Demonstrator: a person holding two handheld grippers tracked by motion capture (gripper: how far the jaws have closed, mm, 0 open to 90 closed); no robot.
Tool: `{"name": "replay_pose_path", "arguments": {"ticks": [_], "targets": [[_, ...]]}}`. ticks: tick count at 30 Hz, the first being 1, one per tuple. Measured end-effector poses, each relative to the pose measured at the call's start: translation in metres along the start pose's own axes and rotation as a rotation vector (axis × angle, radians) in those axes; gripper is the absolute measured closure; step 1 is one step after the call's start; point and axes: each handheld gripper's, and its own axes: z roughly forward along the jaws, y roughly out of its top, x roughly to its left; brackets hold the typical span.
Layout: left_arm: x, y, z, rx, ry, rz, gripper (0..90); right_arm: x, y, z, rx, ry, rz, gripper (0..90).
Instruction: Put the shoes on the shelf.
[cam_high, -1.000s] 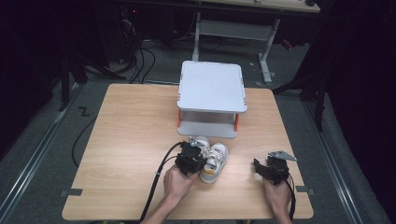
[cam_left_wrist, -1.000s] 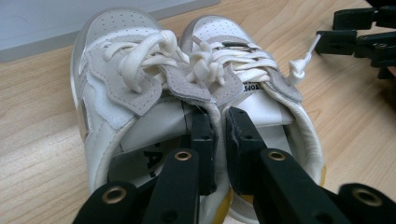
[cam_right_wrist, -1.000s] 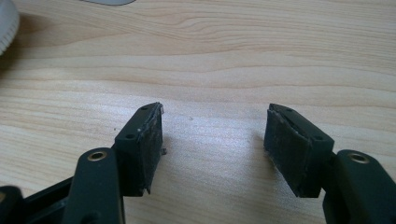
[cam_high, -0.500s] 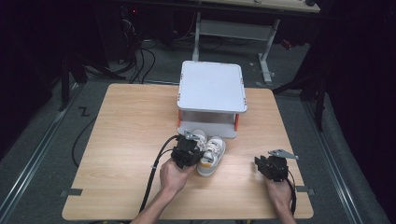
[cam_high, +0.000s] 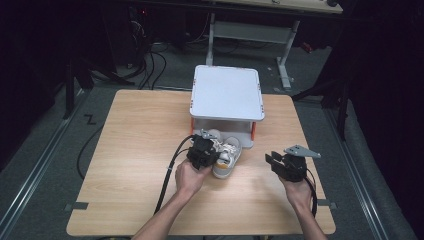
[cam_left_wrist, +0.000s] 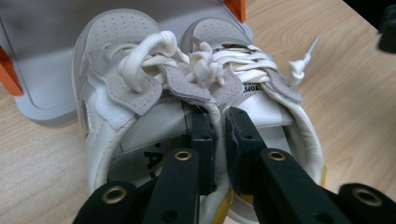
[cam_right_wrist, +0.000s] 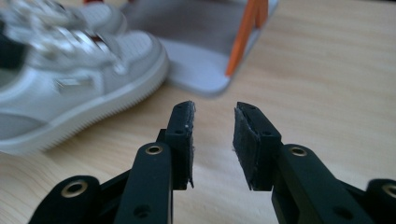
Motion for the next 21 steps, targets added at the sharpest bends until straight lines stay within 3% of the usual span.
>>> {"name": "replay_pose_path", "arguments": {"ticks": [6, 11, 12, 21], "targets": [[0.006, 0.007, 0.008, -0.008, 0.004, -0.014, 82.5, 0.01, 0.025, -0.007, -0.046, 0.038, -0.034, 71.3], [0.008, 0.013, 0.016, -0.007, 0.036, -0.004, 82.5, 0.014, 0.055, -0.012, -0.103, 0.076, -0.061, 74.4], [0.008, 0.015, 0.018, -0.012, 0.041, 0.0, 82.4, 0.015, 0.069, -0.012, -0.125, 0.092, -0.058, 75.0], [0.007, 0.022, 0.029, -0.037, 0.076, -0.012, 82.4, 0.019, 0.108, 0.008, -0.128, 0.04, -0.092, 74.0]]}}
